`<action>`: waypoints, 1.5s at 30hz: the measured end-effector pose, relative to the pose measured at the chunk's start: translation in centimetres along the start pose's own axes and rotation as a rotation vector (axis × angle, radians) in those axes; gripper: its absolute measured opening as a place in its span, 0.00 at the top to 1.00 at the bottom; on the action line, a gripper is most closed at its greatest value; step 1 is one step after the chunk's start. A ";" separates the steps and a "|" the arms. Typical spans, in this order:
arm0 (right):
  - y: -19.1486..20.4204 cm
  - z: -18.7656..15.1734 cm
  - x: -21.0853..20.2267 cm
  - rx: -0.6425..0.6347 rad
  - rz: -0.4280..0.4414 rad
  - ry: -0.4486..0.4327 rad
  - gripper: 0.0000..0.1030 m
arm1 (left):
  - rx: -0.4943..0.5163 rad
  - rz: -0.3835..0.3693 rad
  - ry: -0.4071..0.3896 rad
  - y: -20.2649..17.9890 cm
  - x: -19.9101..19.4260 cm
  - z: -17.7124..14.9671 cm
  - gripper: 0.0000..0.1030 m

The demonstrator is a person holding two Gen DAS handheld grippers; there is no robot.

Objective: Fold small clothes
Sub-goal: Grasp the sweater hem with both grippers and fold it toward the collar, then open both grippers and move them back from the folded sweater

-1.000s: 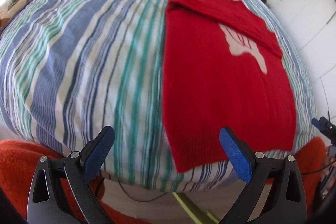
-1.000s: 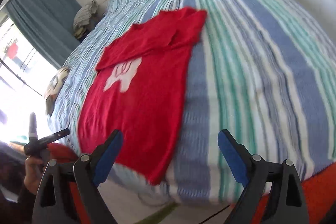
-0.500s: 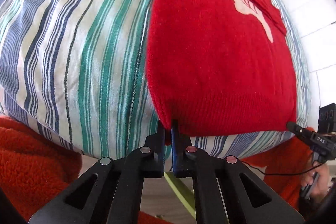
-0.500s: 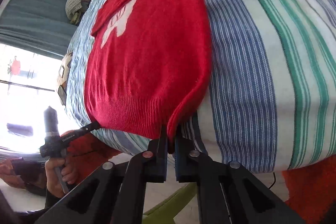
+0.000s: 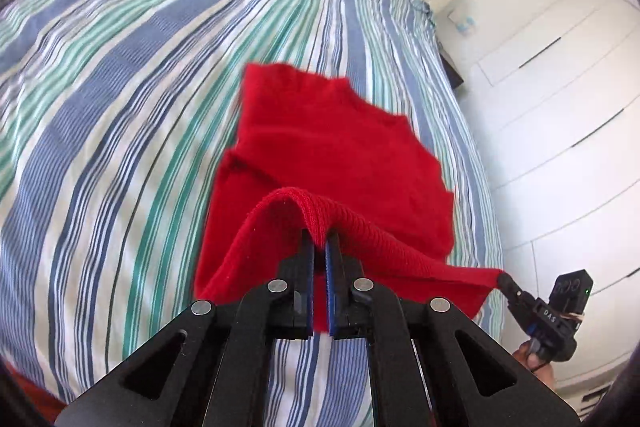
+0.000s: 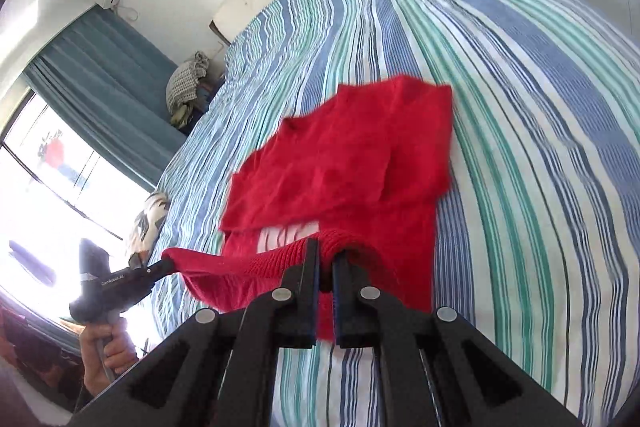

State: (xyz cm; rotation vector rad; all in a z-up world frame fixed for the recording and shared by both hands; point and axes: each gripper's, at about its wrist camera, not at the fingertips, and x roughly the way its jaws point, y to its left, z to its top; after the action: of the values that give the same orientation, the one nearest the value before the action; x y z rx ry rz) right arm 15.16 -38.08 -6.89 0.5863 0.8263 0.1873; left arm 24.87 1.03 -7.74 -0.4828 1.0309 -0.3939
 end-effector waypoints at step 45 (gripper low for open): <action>-0.4 -7.8 6.7 -0.263 -0.525 0.120 0.31 | 0.388 0.490 0.004 0.6 5.0 -13.6 0.06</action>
State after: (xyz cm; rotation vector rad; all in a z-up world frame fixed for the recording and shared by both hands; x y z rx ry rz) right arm 13.89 -32.61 -15.55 0.1002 1.0252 -0.1501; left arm 15.25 -3.71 -17.44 0.1223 1.0078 -0.1480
